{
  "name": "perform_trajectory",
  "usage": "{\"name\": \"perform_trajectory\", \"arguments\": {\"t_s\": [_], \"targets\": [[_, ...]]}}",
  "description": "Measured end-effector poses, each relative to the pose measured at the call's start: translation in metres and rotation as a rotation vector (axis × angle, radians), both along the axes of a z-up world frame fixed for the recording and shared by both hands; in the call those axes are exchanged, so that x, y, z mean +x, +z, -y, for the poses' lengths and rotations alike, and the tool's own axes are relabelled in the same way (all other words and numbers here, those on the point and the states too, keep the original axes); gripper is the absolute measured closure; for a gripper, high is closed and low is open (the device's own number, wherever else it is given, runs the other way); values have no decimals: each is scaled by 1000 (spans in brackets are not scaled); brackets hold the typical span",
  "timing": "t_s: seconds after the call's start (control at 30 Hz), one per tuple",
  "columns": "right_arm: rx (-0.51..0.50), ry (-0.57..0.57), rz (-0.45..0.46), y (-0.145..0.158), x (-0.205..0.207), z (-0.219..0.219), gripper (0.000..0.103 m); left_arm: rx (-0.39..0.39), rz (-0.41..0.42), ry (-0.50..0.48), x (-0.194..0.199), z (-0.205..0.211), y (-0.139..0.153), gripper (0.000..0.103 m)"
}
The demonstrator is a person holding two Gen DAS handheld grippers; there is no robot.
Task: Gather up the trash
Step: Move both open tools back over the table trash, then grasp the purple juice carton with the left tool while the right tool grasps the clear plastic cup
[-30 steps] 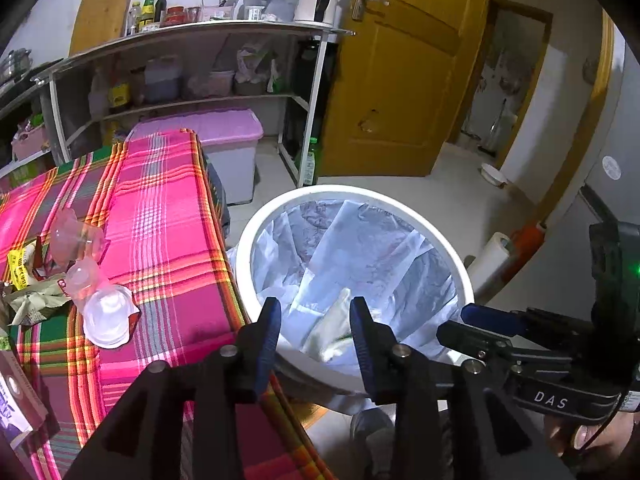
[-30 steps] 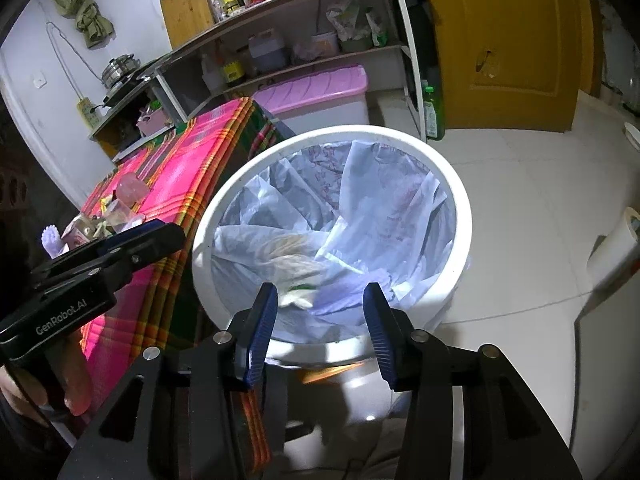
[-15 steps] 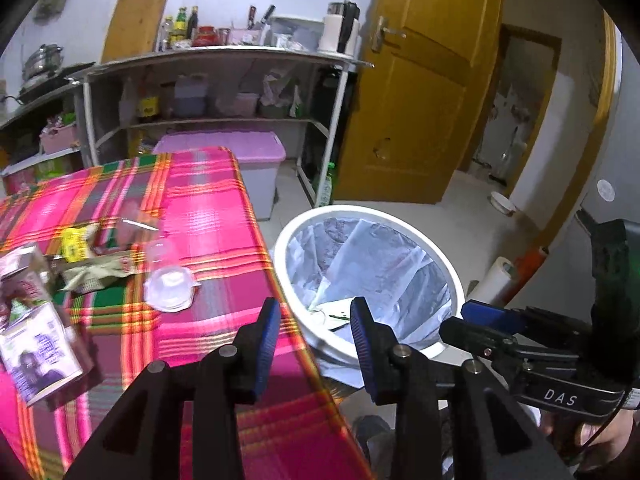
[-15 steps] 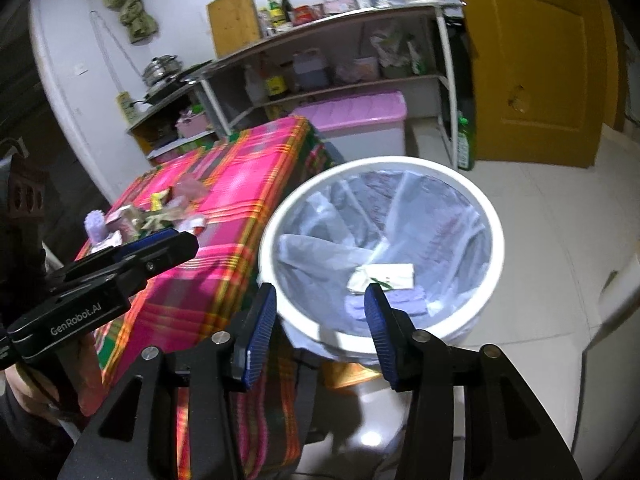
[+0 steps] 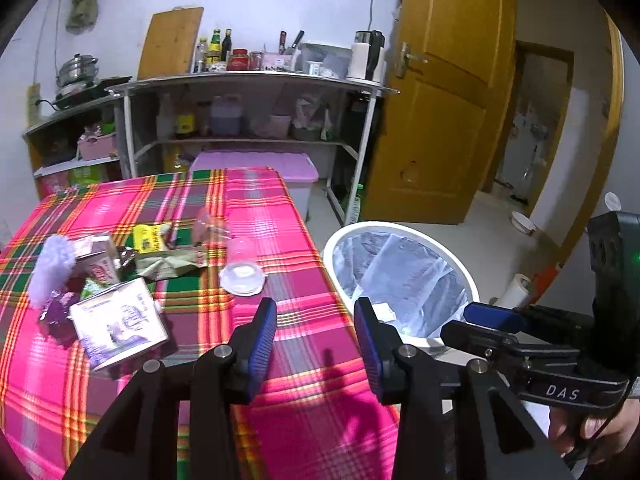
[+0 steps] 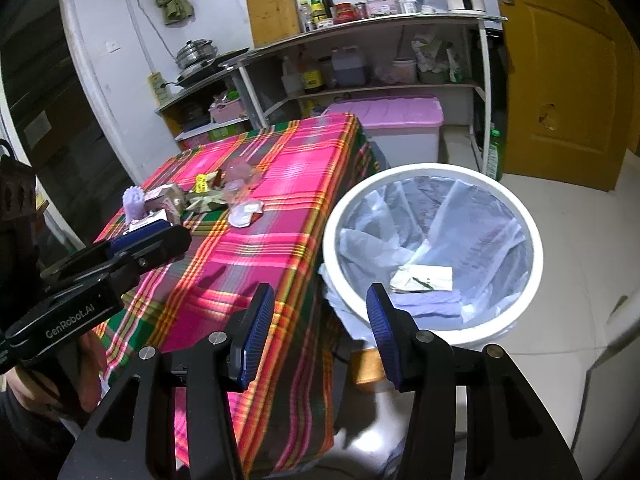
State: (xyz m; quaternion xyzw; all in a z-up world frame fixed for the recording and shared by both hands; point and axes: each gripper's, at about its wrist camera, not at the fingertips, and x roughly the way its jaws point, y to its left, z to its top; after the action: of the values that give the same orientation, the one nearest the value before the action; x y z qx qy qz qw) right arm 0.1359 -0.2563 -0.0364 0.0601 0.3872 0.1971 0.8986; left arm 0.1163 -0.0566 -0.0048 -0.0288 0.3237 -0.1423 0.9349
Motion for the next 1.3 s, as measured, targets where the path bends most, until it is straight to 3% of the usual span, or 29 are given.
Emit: {"name": "perform_trajectory", "arguments": {"t_s": [0.63,0.8,1.1,1.3], "targets": [[-31,131,-6,-3,3,-54,54,15,-14,166,-26,-71,-14,63],[-41,147,-5,-4,10,-62,54,6,-18,229,-22,-97,-16,47],[-49,153,-10,-6,23,-71,54,-25,-46,300,-3,-126,-21,35],[-51,159,-11,-6,31,-75,54,-13,-39,291,13,-132,-24,35]]}}
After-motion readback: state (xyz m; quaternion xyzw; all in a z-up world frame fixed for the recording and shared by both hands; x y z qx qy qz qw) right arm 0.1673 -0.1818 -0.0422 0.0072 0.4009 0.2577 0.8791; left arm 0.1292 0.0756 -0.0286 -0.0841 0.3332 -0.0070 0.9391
